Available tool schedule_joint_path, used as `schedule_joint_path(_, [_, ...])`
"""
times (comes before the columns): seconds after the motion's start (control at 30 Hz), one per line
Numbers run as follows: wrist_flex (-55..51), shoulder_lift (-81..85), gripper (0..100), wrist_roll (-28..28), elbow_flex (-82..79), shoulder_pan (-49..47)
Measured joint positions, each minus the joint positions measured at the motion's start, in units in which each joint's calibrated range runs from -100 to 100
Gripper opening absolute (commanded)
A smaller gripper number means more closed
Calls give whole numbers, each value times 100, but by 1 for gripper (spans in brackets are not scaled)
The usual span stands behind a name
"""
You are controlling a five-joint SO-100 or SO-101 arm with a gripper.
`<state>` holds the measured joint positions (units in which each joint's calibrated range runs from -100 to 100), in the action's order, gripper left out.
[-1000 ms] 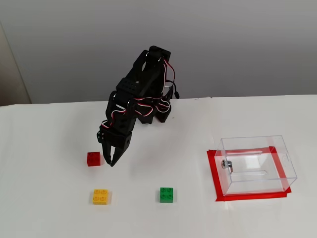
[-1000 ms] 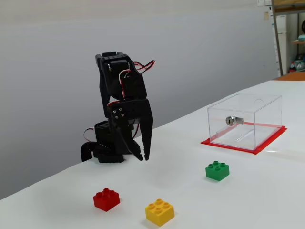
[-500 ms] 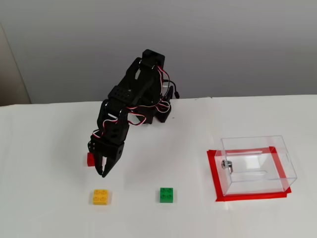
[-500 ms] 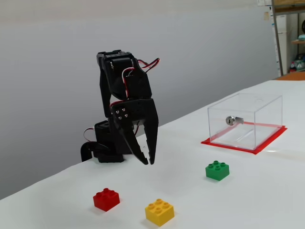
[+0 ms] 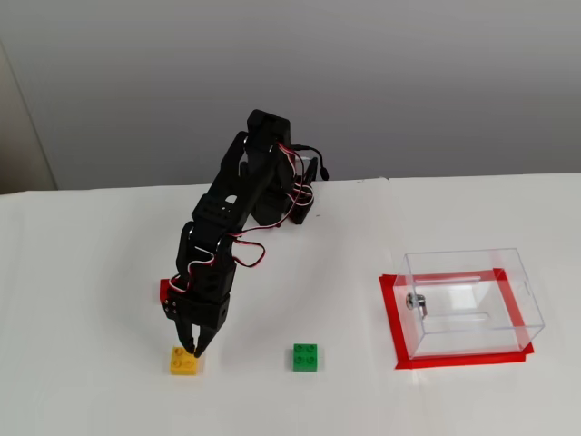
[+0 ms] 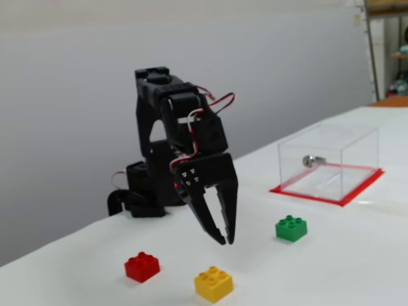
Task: Pick the yellow lego brick and place it into the transparent box
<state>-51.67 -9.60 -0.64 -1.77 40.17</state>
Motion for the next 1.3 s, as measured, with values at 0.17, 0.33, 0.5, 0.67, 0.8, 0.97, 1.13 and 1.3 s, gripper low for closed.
schedule_joint_path(0.17, [-300,-195,3,0,327,224])
schedule_joint_path(0.33, [-480,-195,3,-20,335,513])
schedule_joint_path(0.5, [-788,-195,3,-29,335,716])
schedule_joint_path(0.67, [-788,-195,3,-210,335,855])
schedule_joint_path(0.8, [-788,-195,4,-591,335,780])
schedule_joint_path(0.97, [-788,-195,28,-840,335,716])
schedule_joint_path(1.13, [-814,-68,38,-899,335,353])
schedule_joint_path(1.3, [-737,127,37,-962,415,288])
